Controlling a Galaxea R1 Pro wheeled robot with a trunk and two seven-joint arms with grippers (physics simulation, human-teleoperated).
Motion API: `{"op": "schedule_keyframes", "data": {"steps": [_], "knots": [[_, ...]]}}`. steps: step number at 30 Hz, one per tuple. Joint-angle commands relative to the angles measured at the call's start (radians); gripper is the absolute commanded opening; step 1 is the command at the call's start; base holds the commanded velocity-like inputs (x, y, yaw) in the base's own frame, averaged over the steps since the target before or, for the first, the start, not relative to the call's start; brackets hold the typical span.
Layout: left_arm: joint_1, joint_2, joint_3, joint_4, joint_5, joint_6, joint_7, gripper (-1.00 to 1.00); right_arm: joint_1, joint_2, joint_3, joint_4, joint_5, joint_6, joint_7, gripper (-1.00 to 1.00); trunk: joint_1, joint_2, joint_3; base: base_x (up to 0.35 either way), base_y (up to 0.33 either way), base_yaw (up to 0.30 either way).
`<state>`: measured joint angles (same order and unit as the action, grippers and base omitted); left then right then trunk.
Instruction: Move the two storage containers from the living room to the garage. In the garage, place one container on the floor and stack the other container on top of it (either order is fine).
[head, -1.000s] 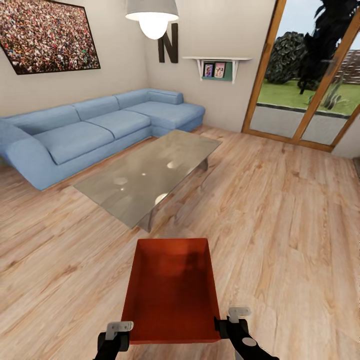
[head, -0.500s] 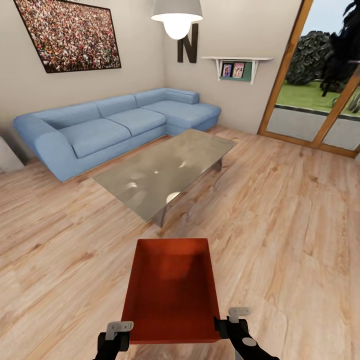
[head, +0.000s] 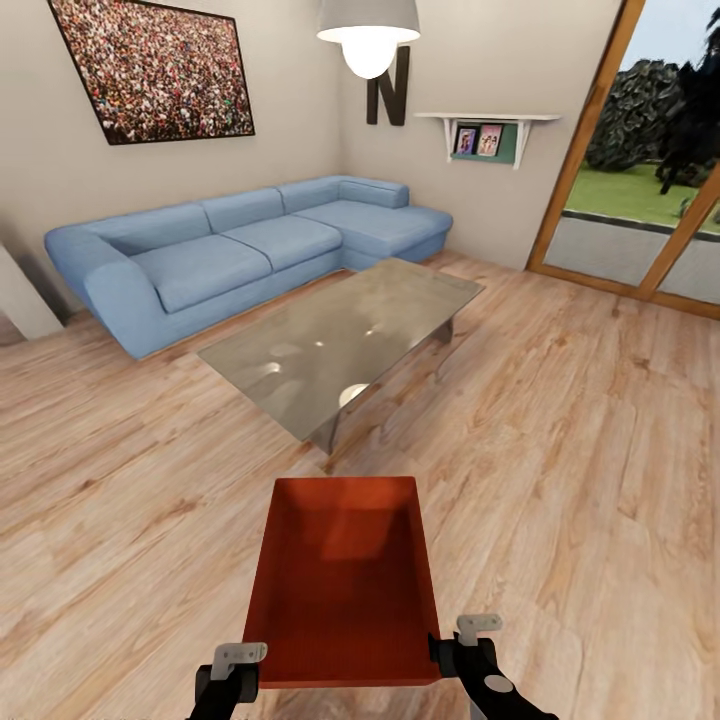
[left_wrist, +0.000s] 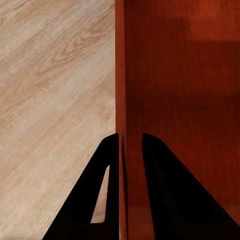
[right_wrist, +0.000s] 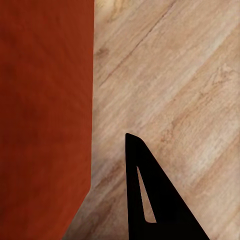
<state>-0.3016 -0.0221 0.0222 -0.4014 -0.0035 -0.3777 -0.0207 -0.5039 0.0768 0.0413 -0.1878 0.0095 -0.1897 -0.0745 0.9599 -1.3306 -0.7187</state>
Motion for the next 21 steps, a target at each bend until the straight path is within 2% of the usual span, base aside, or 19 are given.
{"op": "schedule_keyframes", "data": {"steps": [1, 21], "knots": [[-0.001, 0.001, 0.015, 0.000, 0.008, -0.003, 0.008, -1.00, -0.001, -0.015, -0.009, 0.001, 0.000, -0.004, -0.011, -1.00, 0.000, 0.000, -0.001, 0.000, 0.000, 0.117], [-0.001, 0.001, 0.015, 0.000, 0.008, -0.003, 0.008, -1.00, -0.001, -0.015, -0.009, 0.001, 0.000, -0.004, -0.011, -1.00, 0.000, 0.000, -0.001, 0.000, 0.000, 0.270]]}}
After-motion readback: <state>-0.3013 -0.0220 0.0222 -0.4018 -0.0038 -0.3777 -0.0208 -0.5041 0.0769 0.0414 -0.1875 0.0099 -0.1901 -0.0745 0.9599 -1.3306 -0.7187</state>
